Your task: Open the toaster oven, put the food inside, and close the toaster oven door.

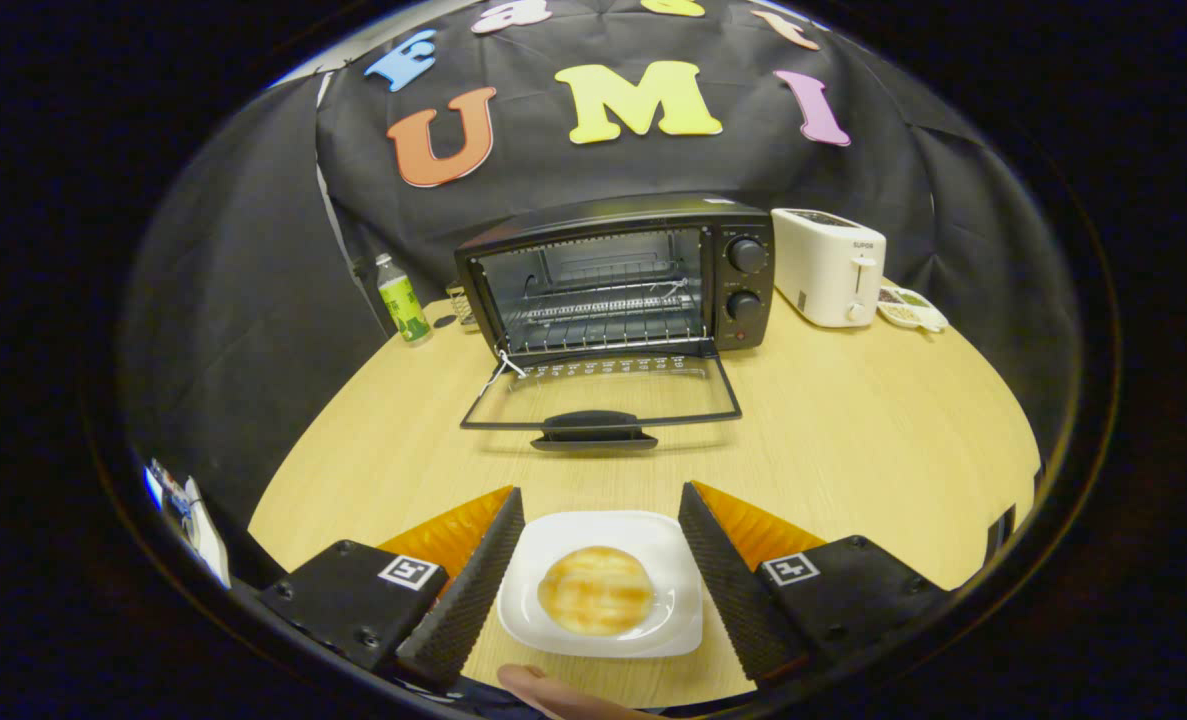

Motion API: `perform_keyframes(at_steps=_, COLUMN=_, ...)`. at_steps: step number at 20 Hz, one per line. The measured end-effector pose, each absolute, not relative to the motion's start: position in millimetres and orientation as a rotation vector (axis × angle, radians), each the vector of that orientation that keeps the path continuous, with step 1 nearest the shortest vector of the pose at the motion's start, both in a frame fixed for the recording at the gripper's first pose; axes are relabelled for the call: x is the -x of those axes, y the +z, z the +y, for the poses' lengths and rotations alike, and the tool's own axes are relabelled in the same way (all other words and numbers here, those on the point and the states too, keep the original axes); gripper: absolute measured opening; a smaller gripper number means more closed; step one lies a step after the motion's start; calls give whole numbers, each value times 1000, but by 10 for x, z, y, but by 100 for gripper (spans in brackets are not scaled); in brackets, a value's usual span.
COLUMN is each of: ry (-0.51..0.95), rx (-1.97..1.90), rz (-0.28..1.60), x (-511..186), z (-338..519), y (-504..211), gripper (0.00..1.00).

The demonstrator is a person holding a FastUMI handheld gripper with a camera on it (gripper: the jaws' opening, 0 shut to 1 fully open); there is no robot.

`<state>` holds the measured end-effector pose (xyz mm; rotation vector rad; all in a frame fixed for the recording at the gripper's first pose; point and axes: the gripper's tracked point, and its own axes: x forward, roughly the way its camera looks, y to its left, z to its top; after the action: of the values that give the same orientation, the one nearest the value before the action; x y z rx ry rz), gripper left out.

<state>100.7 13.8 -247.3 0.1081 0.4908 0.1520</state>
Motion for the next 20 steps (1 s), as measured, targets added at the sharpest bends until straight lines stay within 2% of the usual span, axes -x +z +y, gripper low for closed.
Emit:
perform_keyframes(at_steps=7, ry=138, rx=-127, rz=474, x=-776, z=260, y=-2737, gripper=100)
perform_keyframes(at_steps=12, ry=63, rx=-53, rz=383, x=-804, z=206, y=-2820, gripper=100)
perform_keyframes(at_steps=20, ry=56, rx=-32, rz=434, x=-824, z=213, y=-3147, gripper=100)
